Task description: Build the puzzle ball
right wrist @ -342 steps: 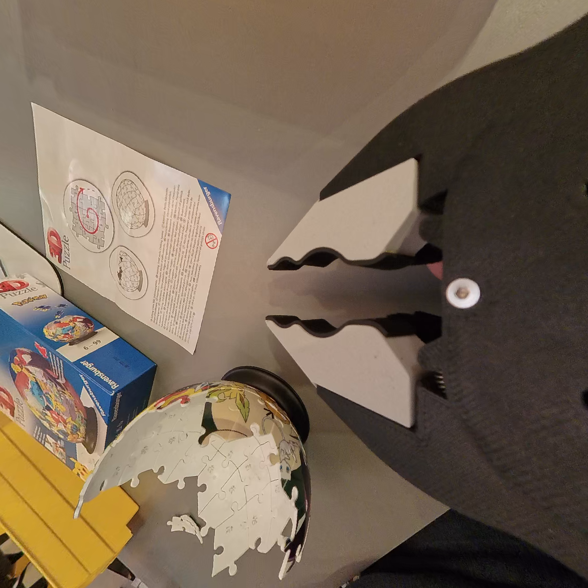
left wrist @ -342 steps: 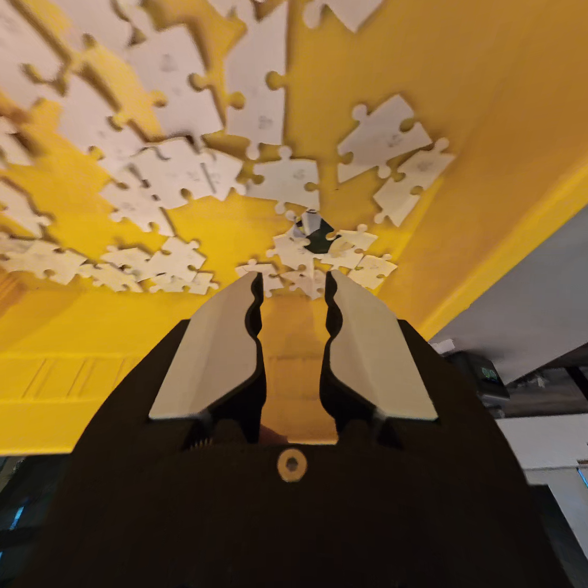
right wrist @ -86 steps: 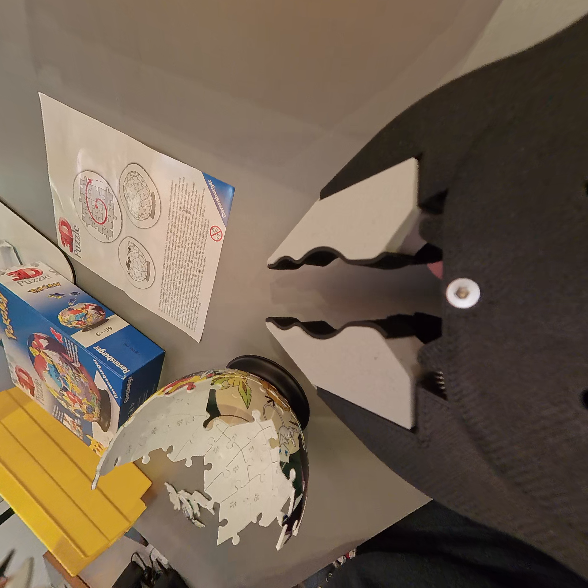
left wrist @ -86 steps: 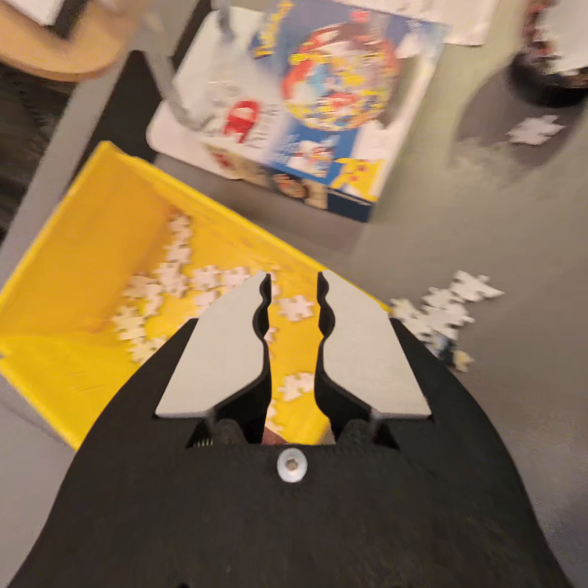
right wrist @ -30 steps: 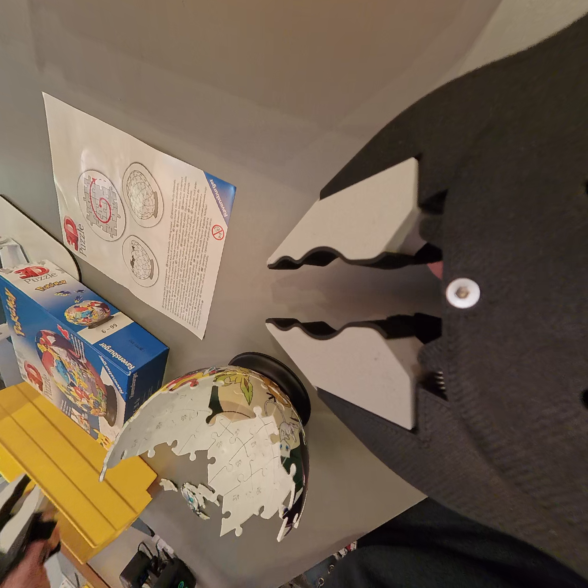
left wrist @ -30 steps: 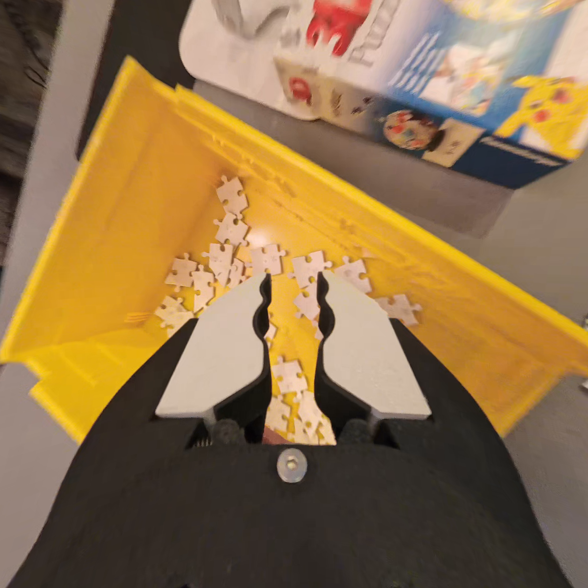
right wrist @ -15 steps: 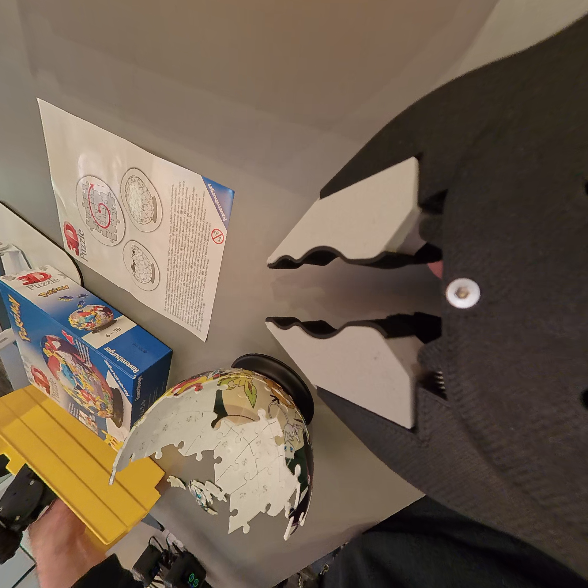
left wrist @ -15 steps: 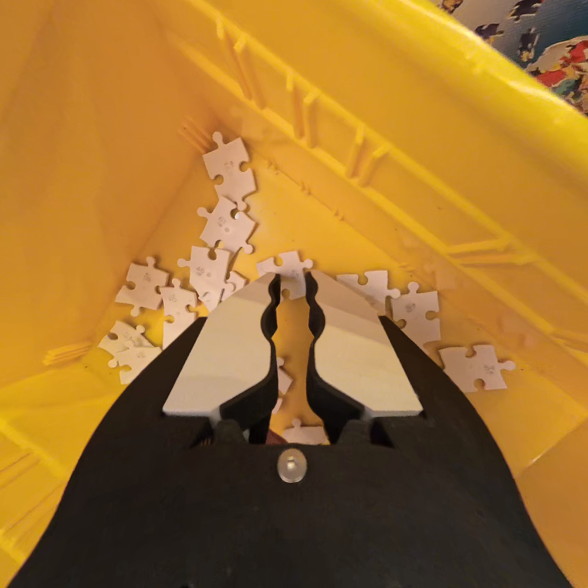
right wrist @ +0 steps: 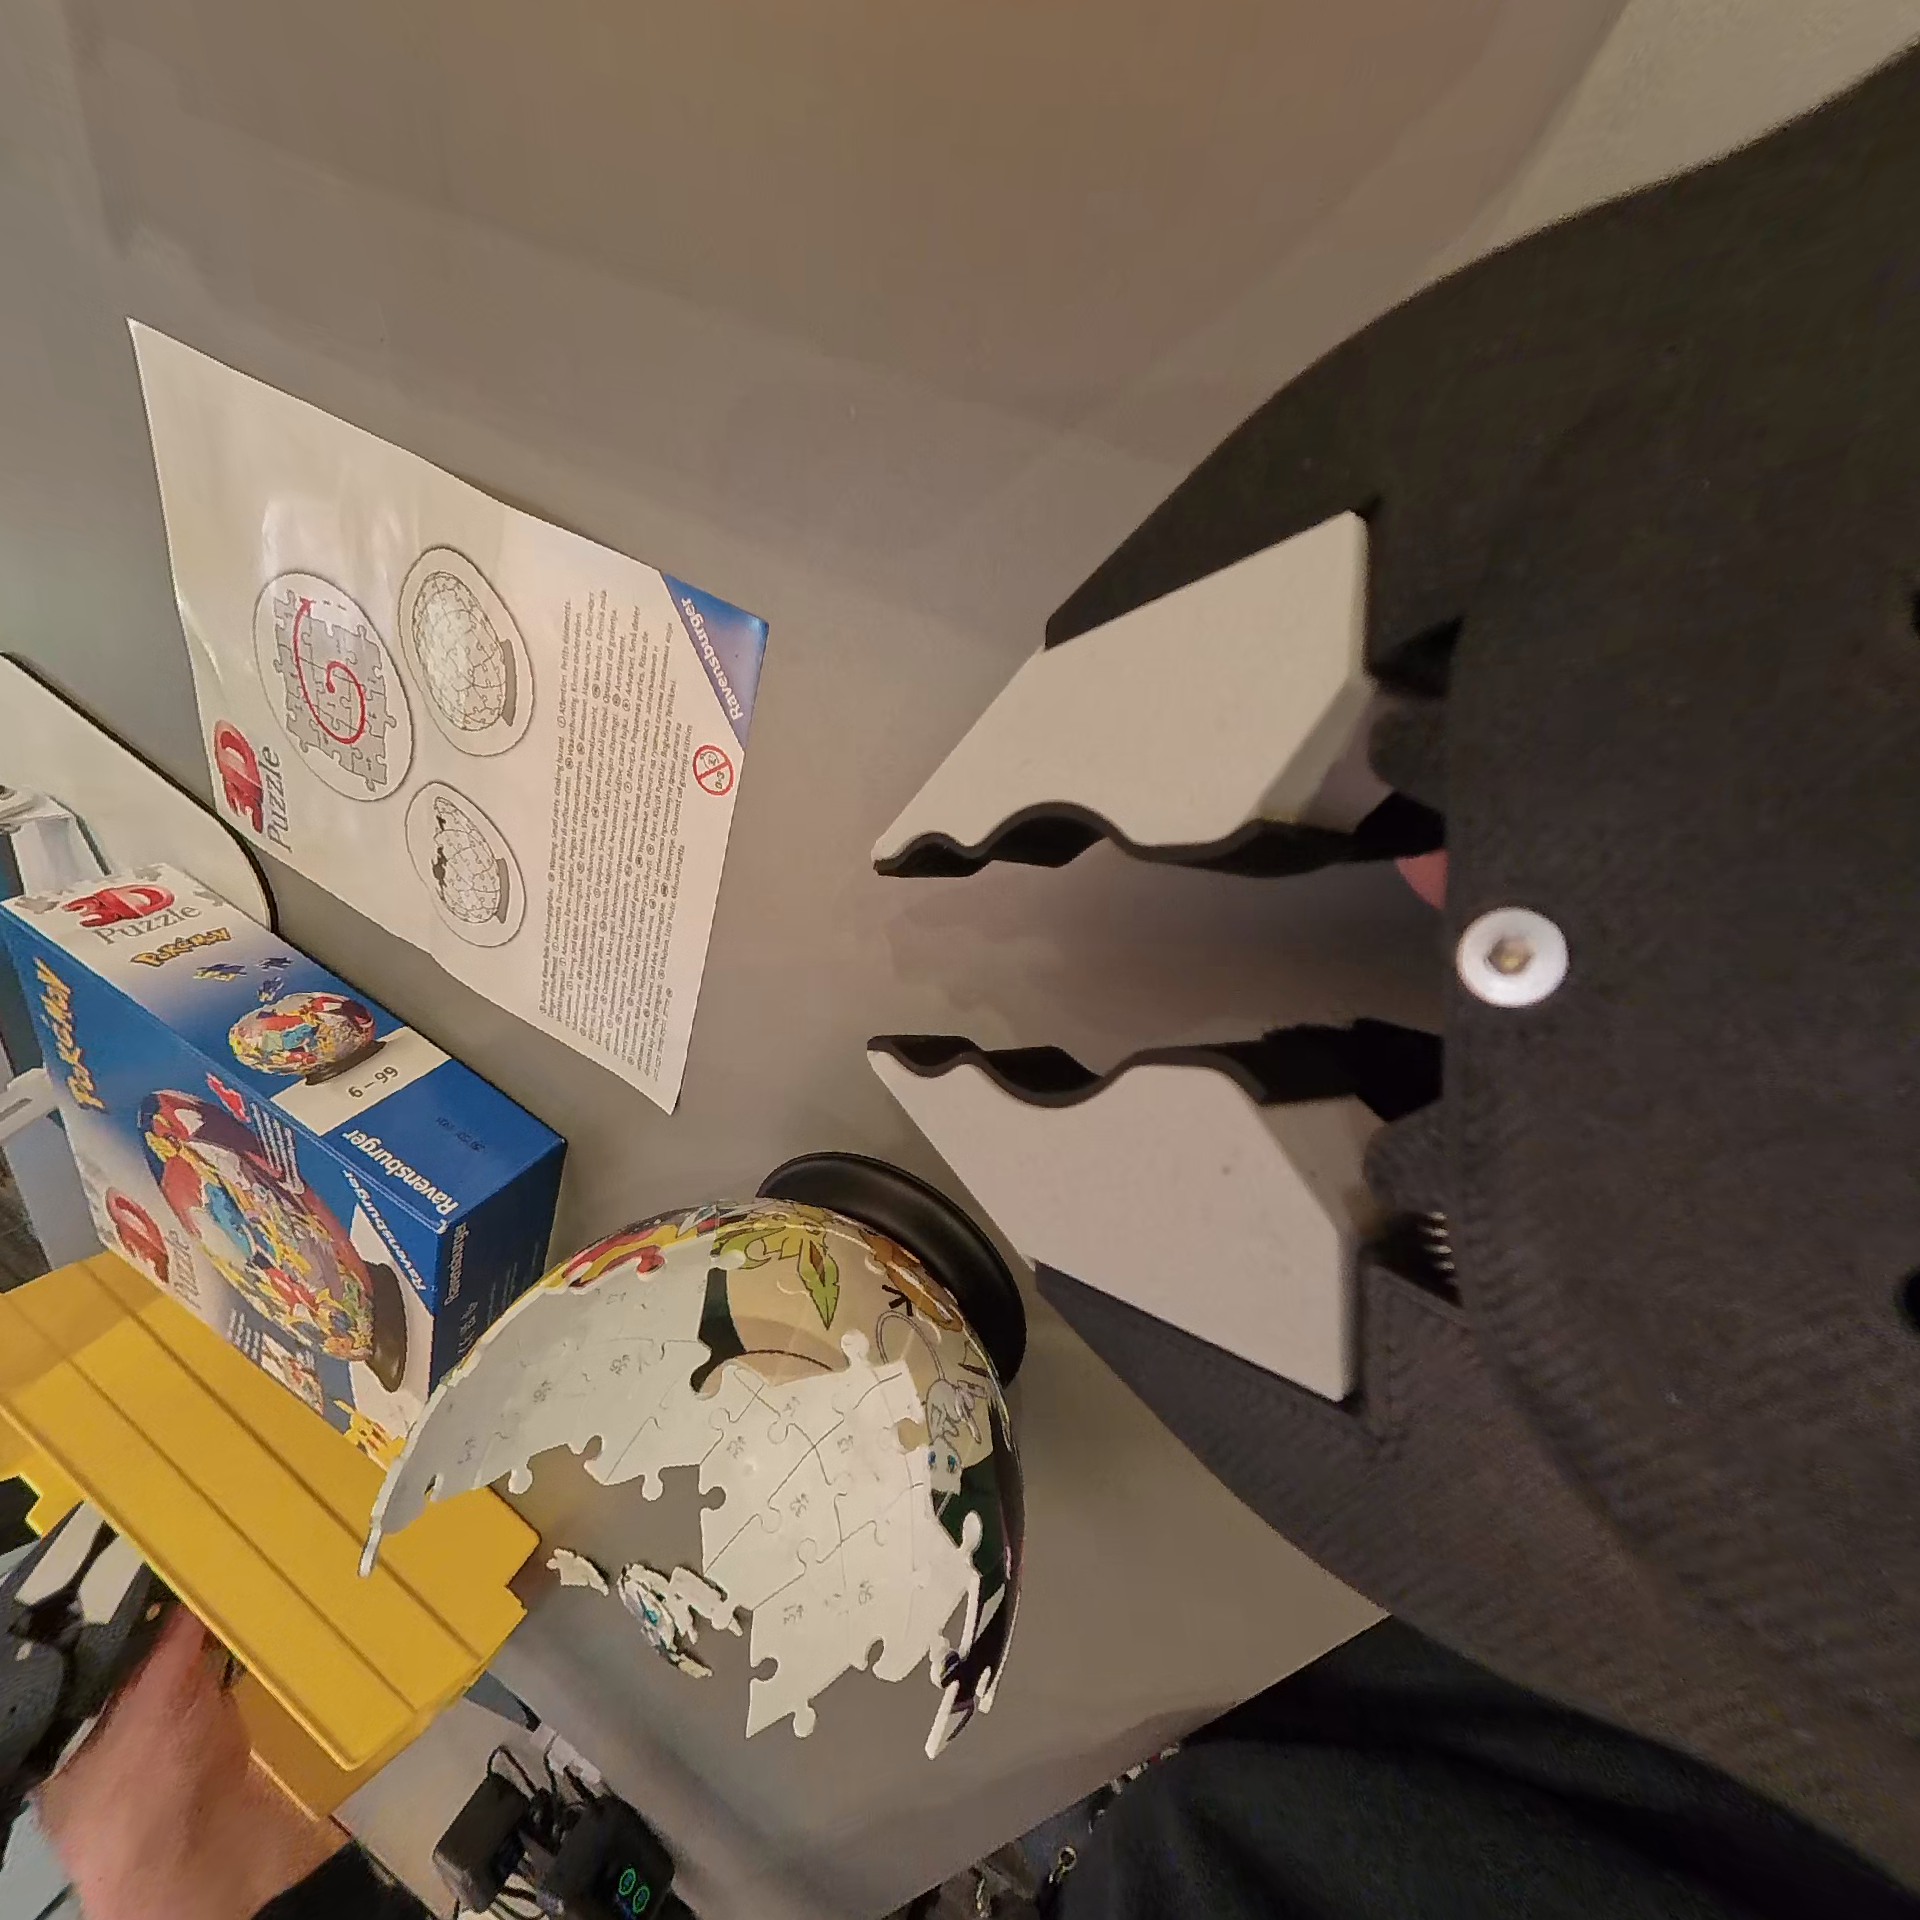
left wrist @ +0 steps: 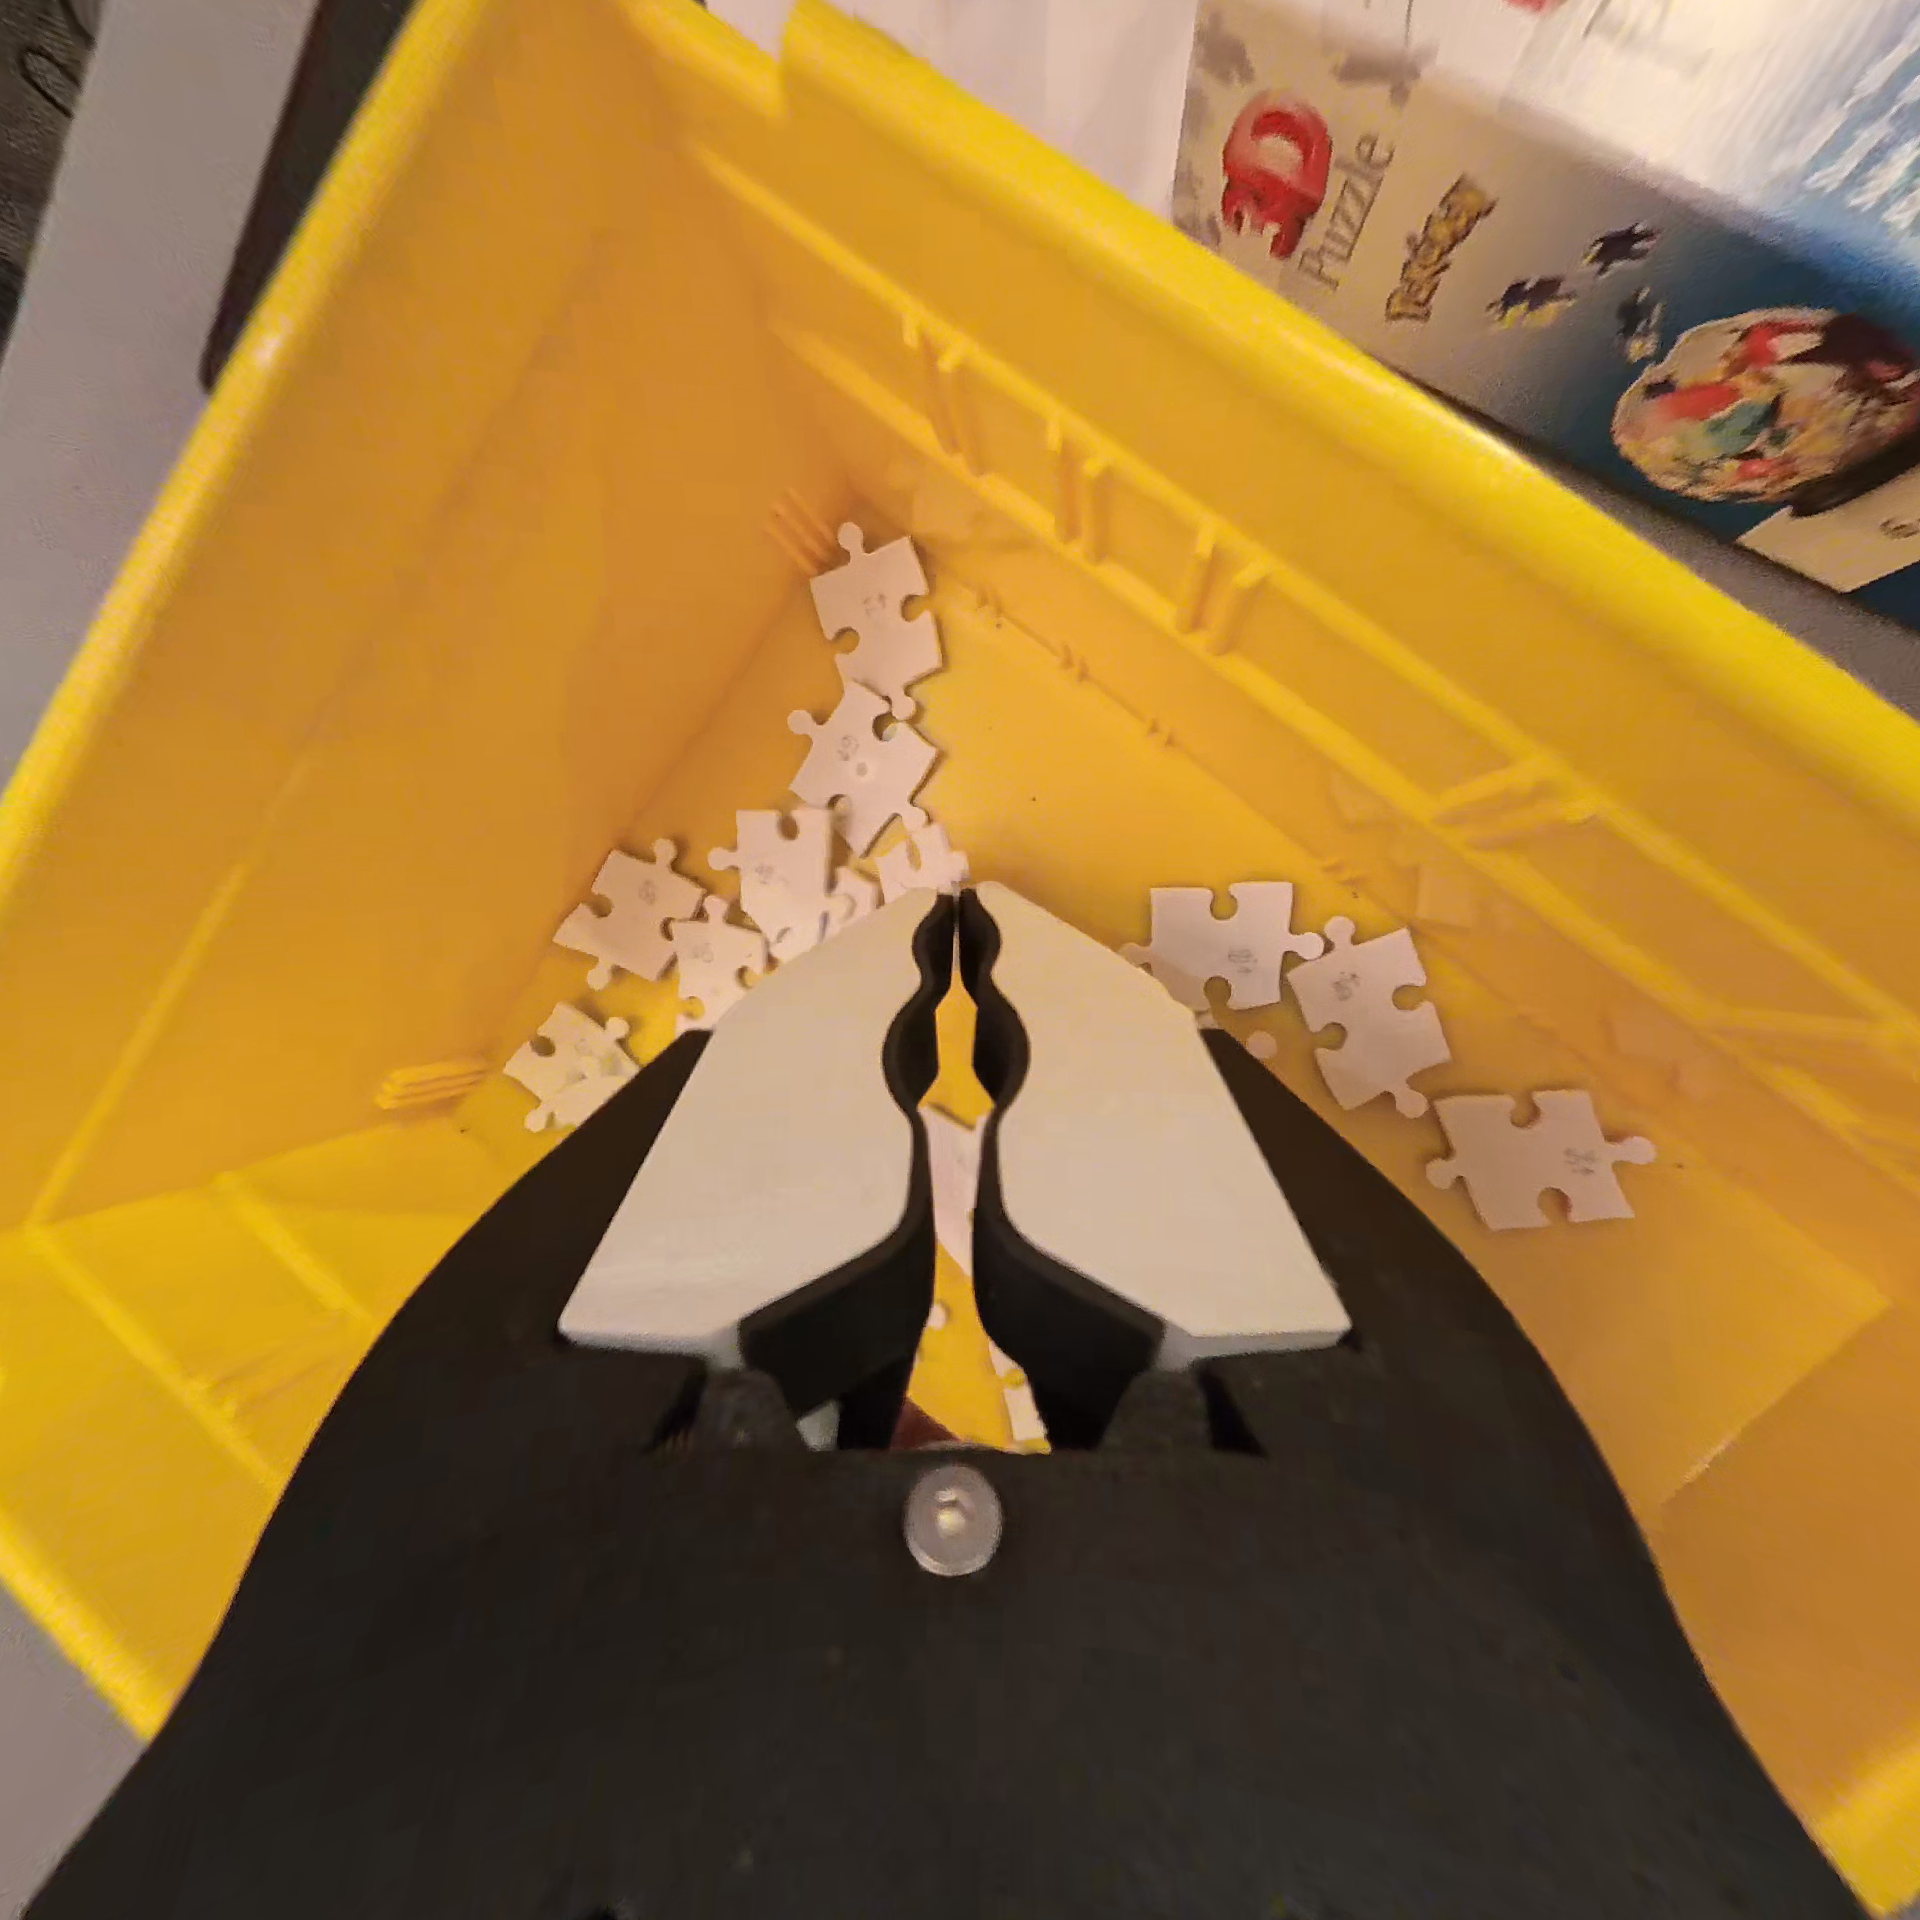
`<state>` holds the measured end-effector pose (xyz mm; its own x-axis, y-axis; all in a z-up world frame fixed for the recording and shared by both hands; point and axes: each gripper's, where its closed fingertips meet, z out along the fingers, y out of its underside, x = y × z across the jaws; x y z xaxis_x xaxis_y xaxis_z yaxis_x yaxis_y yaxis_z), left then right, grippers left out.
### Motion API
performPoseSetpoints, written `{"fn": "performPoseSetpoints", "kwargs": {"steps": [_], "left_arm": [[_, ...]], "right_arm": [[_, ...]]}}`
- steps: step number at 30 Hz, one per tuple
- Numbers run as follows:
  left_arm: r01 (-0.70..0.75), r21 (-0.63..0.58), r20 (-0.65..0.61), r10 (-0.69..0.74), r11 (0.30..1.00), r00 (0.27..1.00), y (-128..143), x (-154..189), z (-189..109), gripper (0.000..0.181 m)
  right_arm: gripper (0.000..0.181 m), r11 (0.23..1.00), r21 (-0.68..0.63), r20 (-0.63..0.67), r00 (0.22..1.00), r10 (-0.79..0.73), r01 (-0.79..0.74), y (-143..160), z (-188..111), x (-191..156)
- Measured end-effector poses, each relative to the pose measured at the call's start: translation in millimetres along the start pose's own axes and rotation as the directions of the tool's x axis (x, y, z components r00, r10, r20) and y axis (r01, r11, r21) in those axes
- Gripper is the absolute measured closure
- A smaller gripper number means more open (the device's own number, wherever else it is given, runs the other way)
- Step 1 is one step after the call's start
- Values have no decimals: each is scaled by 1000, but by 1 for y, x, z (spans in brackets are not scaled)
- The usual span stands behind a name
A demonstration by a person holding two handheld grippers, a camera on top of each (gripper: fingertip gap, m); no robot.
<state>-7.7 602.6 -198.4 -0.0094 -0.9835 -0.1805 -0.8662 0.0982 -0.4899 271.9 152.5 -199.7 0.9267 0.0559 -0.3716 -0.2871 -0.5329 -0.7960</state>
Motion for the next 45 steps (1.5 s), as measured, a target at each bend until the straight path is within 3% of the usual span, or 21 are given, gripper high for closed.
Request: {"fn": "performPoseSetpoints", "kwargs": {"steps": [9, 15, 18, 20, 22, 24, 25, 29, 32, 34, 36, 38, 41, 43, 45], "left_arm": [[-27, 159, 56, 19, 987, 998, -13, 35, -77, 180], [-181, 226, -20, 190, 957, 982, -14, 139, -132, 180], [-179, 225, -90, 203, 958, 975, -3, 198, -116, 180], [-206, 161, -90, 222, 965, 971, 20, 219, -92, 180], [-146, 174, -175, 176, 974, 969, 27, 241, -80, 181], [-195, 144, -126, 214, 970, 969, 34, 239, -69, 180], [-175, 147, -157, 197, 974, 968, 35, 244, -67, 180], [-205, 168, -165, 232, 964, 959, 29, 249, -78, 162], [-229, 302, -83, 265, 925, 961, -8, 227, -118, 169], [-227, 351, -2, 243, 909, 970, -34, 188, -139, 168], [-233, 347, 112, 207, 909, 972, -53, 133, -142, 165], [-196, 333, 152, 152, 922, 977, -65, 81, -126, 159], [-17, 253, 25, 11, 967, 1000, -60, 28, -68, 150], [47, 178, 8, -49, 983, 999, -46, 2, -27, 148], [18, 49, 53, -20, 999, 998, -23, -19, 4, 143]], "right_arm": [[152, 1000, -2, 1, 1000, -1, 1, 0, 0, 0], [152, 1000, -6, -5, 1000, -8, 8, 1, 1, 0], [152, 1000, -11, -3, 1000, -8, 8, 1, 1, 0], [152, 1000, -10, -4, 1000, -12, 12, 1, 1, -1], [152, 1000, -12, -5, 1000, -19, 19, 1, 1, -1], [152, 1000, -12, -7, 1000, -26, 26, 2, 1, -2], [152, 999, -13, -7, 1000, -29, 29, 2, 1, -2], [152, 1000, -9, -3, 1000, -27, 27, 1, 1, -2], [151, 1000, -7, 1, 1000, -24, 24, 1, 1, -3], [151, 1000, -7, 5, 1000, -22, 22, 1, 1, -3], [151, 1000, -3, 8, 1000, -18, 18, 1, 0, -3], [151, 1000, -1, 7, 1000, -21, 21, 0, 0, -3], [151, 1000, 1, 6, 1000, -25, 25, 0, 0, -4], [151, 1000, 4, 7, 1000, -22, 22, 0, 0, -3], [151, 1000, 3, 10, 1000, -17, 17, 0, 0, -3]]}}
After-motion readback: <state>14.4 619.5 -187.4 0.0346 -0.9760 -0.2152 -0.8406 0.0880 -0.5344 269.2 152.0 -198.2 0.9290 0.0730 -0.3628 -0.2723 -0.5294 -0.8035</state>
